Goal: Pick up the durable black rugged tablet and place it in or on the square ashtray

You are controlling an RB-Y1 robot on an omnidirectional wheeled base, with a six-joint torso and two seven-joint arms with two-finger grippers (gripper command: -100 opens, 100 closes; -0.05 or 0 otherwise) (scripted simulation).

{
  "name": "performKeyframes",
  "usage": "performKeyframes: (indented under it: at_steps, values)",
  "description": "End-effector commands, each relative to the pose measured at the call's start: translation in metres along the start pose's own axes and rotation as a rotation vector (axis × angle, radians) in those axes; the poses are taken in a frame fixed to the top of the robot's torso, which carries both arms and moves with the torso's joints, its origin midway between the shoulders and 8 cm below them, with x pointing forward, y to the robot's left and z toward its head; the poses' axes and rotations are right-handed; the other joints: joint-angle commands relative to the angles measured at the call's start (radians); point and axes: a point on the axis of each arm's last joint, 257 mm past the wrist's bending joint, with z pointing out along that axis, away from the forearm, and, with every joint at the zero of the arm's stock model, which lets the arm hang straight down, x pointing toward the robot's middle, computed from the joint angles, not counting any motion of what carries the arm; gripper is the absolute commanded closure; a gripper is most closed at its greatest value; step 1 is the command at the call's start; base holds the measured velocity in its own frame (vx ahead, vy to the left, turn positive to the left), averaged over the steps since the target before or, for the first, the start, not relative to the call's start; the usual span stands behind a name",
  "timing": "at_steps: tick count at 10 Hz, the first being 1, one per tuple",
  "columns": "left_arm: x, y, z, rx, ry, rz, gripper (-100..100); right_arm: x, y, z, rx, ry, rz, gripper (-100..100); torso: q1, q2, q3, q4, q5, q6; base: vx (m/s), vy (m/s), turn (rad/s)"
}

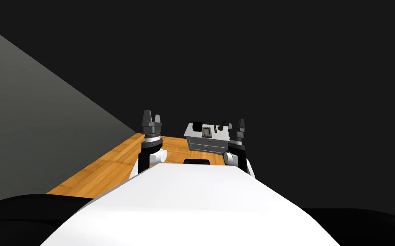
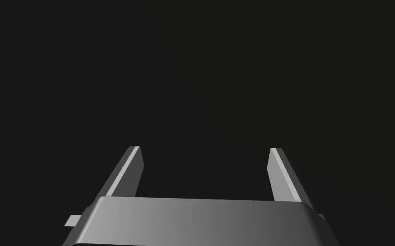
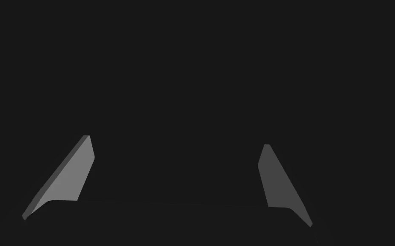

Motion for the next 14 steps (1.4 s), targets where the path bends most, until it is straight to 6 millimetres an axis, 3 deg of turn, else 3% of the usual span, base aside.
performKeyframes:
  at_steps: [1, 4, 7, 9, 12, 14]
  values:
    - [0.0, 0.0, 0.0, 0.0, 0.0, 0.0, 0, 0.004, -0.006, 0.0, 0.018, 0.035, -0.023, -100, 0.0, 0.0, 0.0, 0.0, 0.0, 0.0, 0.017, 0.051, -0.012]
    - [0.0, 0.0, 0.0, 0.0, 0.0, 0.0, 0, 0.01, -0.03, -0.001, 0.091, 0.113, -0.09, -100, 0.009, -0.003, -0.002, -0.001, 0.002, 0.0, 0.039, 0.153, -0.037]
    - [0.0, 0.0, 0.0, 0.0, 0.0, 0.0, 0, 0.01, -0.071, -0.007, 0.212, 0.17, -0.177, -100, 0.018, -0.002, -0.001, -0.001, 0.004, 0.0, 0.037, 0.276, -0.048]
    - [0.0, 0.0, 0.0, 0.0, 0.0, 0.0, 0, 0.003, -0.105, -0.015, 0.306, 0.194, -0.242, -100, 0.021, -0.005, -0.003, -0.001, 0.005, 0.0, 0.085, 0.316, -0.056]
    - [0.0, 0.0, 0.0, 0.0, 0.0, 0.0, 0, -0.005, -0.126, -0.021, 0.37, 0.197, -0.281, -100, 0.017, -0.007, -0.004, -0.002, 0.004, 0.0, 0.076, 0.222, -0.025]
    - [0.0, 0.0, 0.0, 0.0, 0.0, 0.0, 0, -0.021, -0.161, -0.033, 0.472, 0.201, -0.354, -100, 0.014, -0.005, -0.003, -0.001, 0.003, 0.0, 0.075, 0.259, -0.042]
